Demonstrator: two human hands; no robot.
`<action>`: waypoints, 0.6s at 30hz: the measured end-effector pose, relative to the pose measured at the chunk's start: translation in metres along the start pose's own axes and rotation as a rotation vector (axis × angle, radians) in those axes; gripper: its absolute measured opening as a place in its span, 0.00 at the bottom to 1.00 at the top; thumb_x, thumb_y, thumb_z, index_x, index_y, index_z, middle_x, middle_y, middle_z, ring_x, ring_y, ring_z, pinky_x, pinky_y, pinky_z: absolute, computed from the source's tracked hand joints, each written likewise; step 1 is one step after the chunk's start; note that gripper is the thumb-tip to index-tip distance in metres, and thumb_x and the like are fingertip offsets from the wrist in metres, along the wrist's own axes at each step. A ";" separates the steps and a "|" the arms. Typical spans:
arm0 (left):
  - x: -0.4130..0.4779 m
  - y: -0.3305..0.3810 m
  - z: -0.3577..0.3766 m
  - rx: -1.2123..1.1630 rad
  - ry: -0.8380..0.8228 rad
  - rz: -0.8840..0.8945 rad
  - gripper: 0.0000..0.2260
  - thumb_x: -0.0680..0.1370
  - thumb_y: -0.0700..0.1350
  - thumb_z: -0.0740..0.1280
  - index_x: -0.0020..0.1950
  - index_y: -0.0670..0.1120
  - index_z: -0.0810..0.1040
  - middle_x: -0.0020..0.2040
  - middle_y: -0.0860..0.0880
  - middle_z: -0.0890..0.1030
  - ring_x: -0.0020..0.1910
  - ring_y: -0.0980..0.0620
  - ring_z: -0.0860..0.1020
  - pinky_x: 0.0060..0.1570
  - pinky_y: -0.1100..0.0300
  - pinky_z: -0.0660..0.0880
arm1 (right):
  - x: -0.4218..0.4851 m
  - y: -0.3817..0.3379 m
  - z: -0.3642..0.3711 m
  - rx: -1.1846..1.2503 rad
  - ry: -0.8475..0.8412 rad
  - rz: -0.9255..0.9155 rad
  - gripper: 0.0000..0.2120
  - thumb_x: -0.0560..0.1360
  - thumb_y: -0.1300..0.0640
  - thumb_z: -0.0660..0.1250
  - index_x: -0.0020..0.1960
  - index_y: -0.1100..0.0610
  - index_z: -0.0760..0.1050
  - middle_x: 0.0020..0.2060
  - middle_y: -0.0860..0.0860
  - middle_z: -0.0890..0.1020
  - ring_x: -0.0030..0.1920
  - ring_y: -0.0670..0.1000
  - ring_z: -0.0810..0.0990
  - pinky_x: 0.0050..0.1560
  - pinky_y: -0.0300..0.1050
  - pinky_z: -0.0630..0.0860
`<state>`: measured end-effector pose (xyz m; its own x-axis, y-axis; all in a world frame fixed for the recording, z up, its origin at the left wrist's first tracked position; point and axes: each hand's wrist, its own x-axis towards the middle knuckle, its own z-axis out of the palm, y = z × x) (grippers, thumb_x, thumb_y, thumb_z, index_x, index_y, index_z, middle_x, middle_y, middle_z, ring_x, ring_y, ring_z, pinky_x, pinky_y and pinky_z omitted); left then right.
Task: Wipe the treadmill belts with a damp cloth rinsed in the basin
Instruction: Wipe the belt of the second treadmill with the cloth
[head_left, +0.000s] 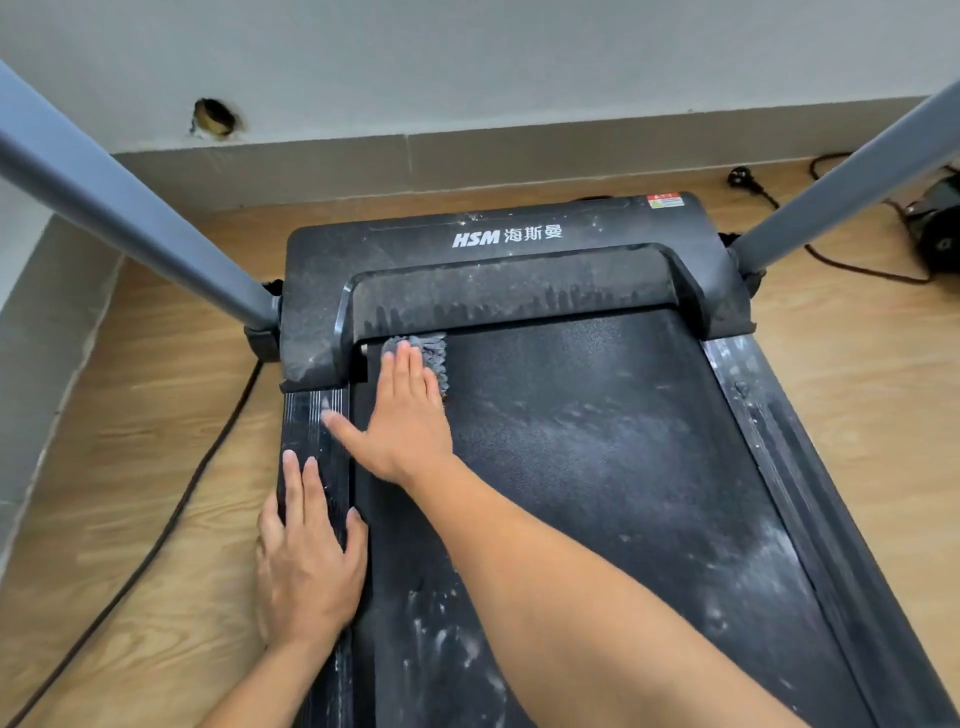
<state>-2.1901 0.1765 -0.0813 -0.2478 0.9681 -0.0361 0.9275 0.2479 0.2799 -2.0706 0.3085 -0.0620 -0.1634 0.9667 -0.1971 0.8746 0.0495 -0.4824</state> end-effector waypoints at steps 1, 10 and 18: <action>0.000 0.001 -0.001 -0.003 0.002 0.000 0.34 0.82 0.52 0.66 0.85 0.47 0.58 0.87 0.54 0.49 0.76 0.36 0.64 0.69 0.36 0.71 | -0.010 0.011 0.000 -0.078 -0.038 -0.116 0.52 0.78 0.24 0.49 0.85 0.61 0.38 0.84 0.57 0.37 0.83 0.53 0.32 0.83 0.54 0.37; -0.002 0.001 -0.006 -0.004 -0.018 0.000 0.33 0.83 0.55 0.63 0.85 0.50 0.56 0.86 0.58 0.46 0.78 0.37 0.62 0.68 0.34 0.72 | -0.063 0.190 -0.093 -0.247 0.016 0.001 0.51 0.77 0.21 0.45 0.86 0.56 0.39 0.85 0.53 0.40 0.84 0.52 0.37 0.84 0.53 0.40; -0.002 0.001 -0.007 -0.002 -0.043 -0.012 0.32 0.83 0.55 0.61 0.86 0.48 0.56 0.87 0.57 0.45 0.79 0.36 0.61 0.70 0.35 0.70 | -0.101 0.257 -0.118 -0.129 0.131 0.437 0.57 0.73 0.18 0.44 0.85 0.58 0.39 0.85 0.55 0.40 0.84 0.54 0.38 0.84 0.55 0.40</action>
<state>-2.1901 0.1742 -0.0740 -0.2464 0.9658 -0.0806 0.9239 0.2592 0.2814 -1.7758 0.2531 -0.0651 0.2843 0.9268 -0.2453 0.8993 -0.3465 -0.2668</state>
